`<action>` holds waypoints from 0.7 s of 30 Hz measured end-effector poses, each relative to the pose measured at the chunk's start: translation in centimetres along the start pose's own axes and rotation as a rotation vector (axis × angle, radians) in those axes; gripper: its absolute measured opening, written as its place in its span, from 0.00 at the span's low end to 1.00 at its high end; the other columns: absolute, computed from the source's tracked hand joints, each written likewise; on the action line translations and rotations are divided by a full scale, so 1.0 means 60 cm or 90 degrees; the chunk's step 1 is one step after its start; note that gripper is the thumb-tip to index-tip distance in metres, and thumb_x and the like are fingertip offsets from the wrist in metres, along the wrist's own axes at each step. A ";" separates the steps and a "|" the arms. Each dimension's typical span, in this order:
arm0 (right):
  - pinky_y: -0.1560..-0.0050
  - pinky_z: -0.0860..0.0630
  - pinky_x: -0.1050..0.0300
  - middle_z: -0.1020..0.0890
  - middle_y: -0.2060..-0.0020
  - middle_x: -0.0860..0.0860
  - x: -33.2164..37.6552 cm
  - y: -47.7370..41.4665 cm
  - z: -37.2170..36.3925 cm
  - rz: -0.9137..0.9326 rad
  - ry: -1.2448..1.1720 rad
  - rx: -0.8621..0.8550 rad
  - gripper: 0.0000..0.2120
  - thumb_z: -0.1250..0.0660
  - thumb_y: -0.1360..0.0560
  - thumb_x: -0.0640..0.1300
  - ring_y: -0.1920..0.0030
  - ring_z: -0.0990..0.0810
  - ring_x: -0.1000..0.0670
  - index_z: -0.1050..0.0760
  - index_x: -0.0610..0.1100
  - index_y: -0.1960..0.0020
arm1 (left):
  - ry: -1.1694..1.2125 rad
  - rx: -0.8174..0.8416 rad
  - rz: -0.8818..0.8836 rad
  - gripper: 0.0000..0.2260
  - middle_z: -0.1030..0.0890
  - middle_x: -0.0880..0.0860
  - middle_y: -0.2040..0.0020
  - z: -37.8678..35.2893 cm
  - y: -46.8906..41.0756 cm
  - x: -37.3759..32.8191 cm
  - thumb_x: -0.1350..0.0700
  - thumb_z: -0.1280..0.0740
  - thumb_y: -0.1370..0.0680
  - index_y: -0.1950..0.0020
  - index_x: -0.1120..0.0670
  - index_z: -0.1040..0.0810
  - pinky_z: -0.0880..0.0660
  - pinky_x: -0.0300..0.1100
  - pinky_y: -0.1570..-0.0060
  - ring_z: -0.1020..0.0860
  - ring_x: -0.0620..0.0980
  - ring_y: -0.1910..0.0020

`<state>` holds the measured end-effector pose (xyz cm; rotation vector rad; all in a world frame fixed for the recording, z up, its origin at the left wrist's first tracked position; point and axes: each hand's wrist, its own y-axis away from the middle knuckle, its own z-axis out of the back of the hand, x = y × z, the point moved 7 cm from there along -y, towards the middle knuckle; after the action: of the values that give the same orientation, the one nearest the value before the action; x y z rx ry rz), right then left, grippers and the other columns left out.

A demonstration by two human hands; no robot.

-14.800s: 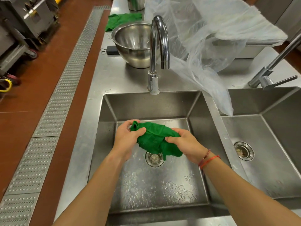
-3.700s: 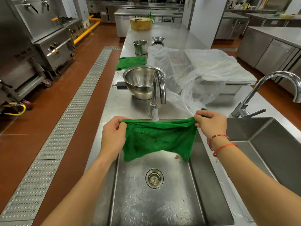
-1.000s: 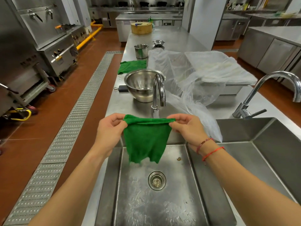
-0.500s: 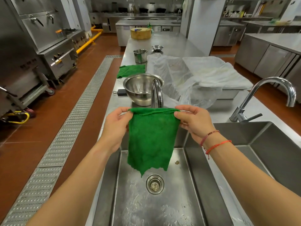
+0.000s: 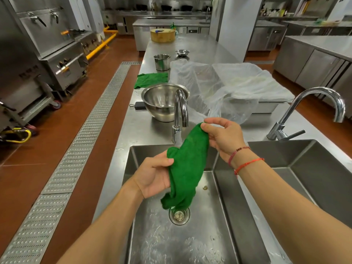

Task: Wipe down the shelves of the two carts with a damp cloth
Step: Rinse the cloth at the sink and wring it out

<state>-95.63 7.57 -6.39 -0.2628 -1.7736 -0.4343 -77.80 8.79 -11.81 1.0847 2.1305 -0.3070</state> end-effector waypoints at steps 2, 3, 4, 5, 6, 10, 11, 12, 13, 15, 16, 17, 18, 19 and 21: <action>0.57 0.16 0.55 0.17 0.61 0.44 -0.015 0.001 -0.005 -0.034 -0.009 0.032 0.11 0.30 0.24 0.33 0.66 0.17 0.52 0.23 0.39 0.42 | 0.005 0.019 -0.025 0.20 0.19 0.64 0.42 -0.011 -0.003 -0.007 0.61 0.25 0.34 0.42 0.60 0.18 0.22 0.58 0.44 0.20 0.62 0.44; 0.60 0.17 0.57 0.17 0.62 0.46 -0.028 0.003 -0.006 -0.062 0.005 0.052 0.13 0.30 0.23 0.37 0.67 0.17 0.53 0.25 0.40 0.38 | 0.005 0.027 -0.038 0.19 0.19 0.63 0.41 -0.015 -0.003 -0.013 0.61 0.26 0.33 0.42 0.60 0.18 0.23 0.58 0.43 0.20 0.62 0.43; 0.57 0.17 0.56 0.17 0.59 0.46 -0.046 0.006 -0.007 -0.102 0.040 0.076 0.16 0.31 0.22 0.43 0.64 0.16 0.53 0.26 0.41 0.35 | 0.007 0.029 -0.049 0.19 0.20 0.64 0.40 -0.016 -0.003 -0.019 0.61 0.27 0.32 0.41 0.61 0.18 0.23 0.58 0.42 0.20 0.62 0.42; 0.51 0.17 0.51 0.16 0.54 0.44 -0.069 0.010 -0.007 -0.153 0.092 0.113 0.20 0.32 0.21 0.51 0.57 0.14 0.50 0.27 0.43 0.34 | 0.012 0.024 -0.055 0.20 0.20 0.65 0.39 -0.015 -0.003 -0.024 0.61 0.27 0.33 0.40 0.62 0.19 0.23 0.58 0.41 0.21 0.63 0.41; 0.44 0.19 0.45 0.15 0.48 0.43 -0.093 0.018 -0.008 -0.212 0.147 0.162 0.23 0.34 0.22 0.59 0.50 0.14 0.46 0.25 0.45 0.34 | 0.019 0.015 -0.060 0.22 0.20 0.65 0.39 -0.012 -0.004 -0.028 0.61 0.26 0.33 0.40 0.62 0.19 0.23 0.58 0.42 0.21 0.63 0.40; 0.59 0.19 0.52 0.16 0.60 0.45 -0.144 0.065 -0.026 -0.350 0.081 0.356 0.36 0.48 0.25 0.72 0.62 0.15 0.47 0.24 0.44 0.37 | 0.054 -0.041 -0.092 0.25 0.21 0.67 0.38 0.005 -0.001 -0.045 0.62 0.24 0.36 0.40 0.64 0.20 0.22 0.59 0.43 0.21 0.64 0.40; 0.61 0.20 0.53 0.17 0.62 0.44 -0.141 0.067 -0.027 -0.331 0.038 0.361 0.32 0.47 0.23 0.68 0.65 0.18 0.49 0.26 0.44 0.36 | 0.056 -0.059 -0.099 0.24 0.22 0.67 0.37 0.007 0.000 -0.049 0.62 0.26 0.35 0.39 0.64 0.21 0.22 0.59 0.43 0.21 0.65 0.40; 0.57 0.20 0.51 0.17 0.58 0.42 -0.136 0.063 -0.029 -0.284 0.023 0.359 0.26 0.42 0.23 0.62 0.63 0.17 0.48 0.26 0.44 0.35 | 0.051 -0.083 -0.106 0.22 0.22 0.67 0.37 0.014 0.003 -0.055 0.63 0.30 0.32 0.38 0.64 0.22 0.22 0.59 0.43 0.21 0.65 0.40; 0.50 0.19 0.47 0.16 0.51 0.39 -0.130 0.056 -0.030 -0.224 0.041 0.353 0.20 0.37 0.22 0.54 0.56 0.16 0.46 0.25 0.45 0.36 | 0.038 -0.113 -0.106 0.21 0.23 0.67 0.37 0.022 0.006 -0.061 0.65 0.35 0.30 0.37 0.65 0.24 0.21 0.58 0.43 0.20 0.64 0.41; 0.46 0.18 0.46 0.16 0.45 0.40 -0.114 0.042 -0.029 -0.118 0.106 0.310 0.12 0.34 0.21 0.40 0.50 0.16 0.44 0.23 0.46 0.39 | -0.011 -0.162 -0.095 0.23 0.23 0.67 0.37 0.037 0.011 -0.073 0.70 0.39 0.30 0.34 0.65 0.27 0.20 0.57 0.45 0.20 0.64 0.43; 0.48 0.17 0.49 0.14 0.48 0.42 -0.108 0.037 -0.028 -0.083 0.136 0.277 0.11 0.35 0.20 0.37 0.51 0.15 0.45 0.21 0.45 0.41 | -0.039 -0.183 -0.086 0.26 0.23 0.67 0.37 0.045 0.014 -0.077 0.71 0.39 0.31 0.33 0.64 0.28 0.19 0.56 0.46 0.19 0.63 0.44; 0.51 0.17 0.52 0.14 0.51 0.44 -0.100 0.034 -0.027 -0.054 0.158 0.246 0.10 0.36 0.20 0.36 0.53 0.14 0.47 0.20 0.45 0.43 | -0.068 -0.205 -0.073 0.27 0.23 0.66 0.38 0.053 0.017 -0.079 0.73 0.39 0.31 0.32 0.63 0.29 0.19 0.55 0.49 0.19 0.63 0.44; 0.54 0.16 0.54 0.13 0.54 0.45 -0.092 0.031 -0.026 -0.024 0.169 0.220 0.09 0.36 0.20 0.36 0.55 0.14 0.48 0.20 0.45 0.45 | -0.105 -0.230 -0.060 0.26 0.22 0.65 0.38 0.062 0.021 -0.080 0.75 0.40 0.30 0.32 0.62 0.29 0.18 0.53 0.51 0.18 0.62 0.45; 0.56 0.17 0.56 0.13 0.56 0.46 -0.083 0.029 -0.025 -0.001 0.176 0.199 0.09 0.36 0.20 0.35 0.56 0.14 0.48 0.20 0.44 0.45 | -0.152 -0.253 -0.048 0.25 0.21 0.63 0.37 0.071 0.026 -0.082 0.76 0.43 0.27 0.32 0.61 0.29 0.18 0.52 0.52 0.18 0.61 0.45; 0.58 0.18 0.55 0.13 0.57 0.45 -0.075 0.026 -0.023 0.017 0.180 0.174 0.10 0.35 0.20 0.36 0.56 0.13 0.46 0.22 0.45 0.41 | -0.246 -0.293 -0.022 0.24 0.19 0.60 0.38 0.086 0.036 -0.087 0.76 0.45 0.23 0.33 0.57 0.27 0.18 0.52 0.53 0.18 0.58 0.44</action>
<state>-92.68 8.63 -10.25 -0.0294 -1.5272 -0.1944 -71.52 4.37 -11.69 0.6599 1.7547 -0.0287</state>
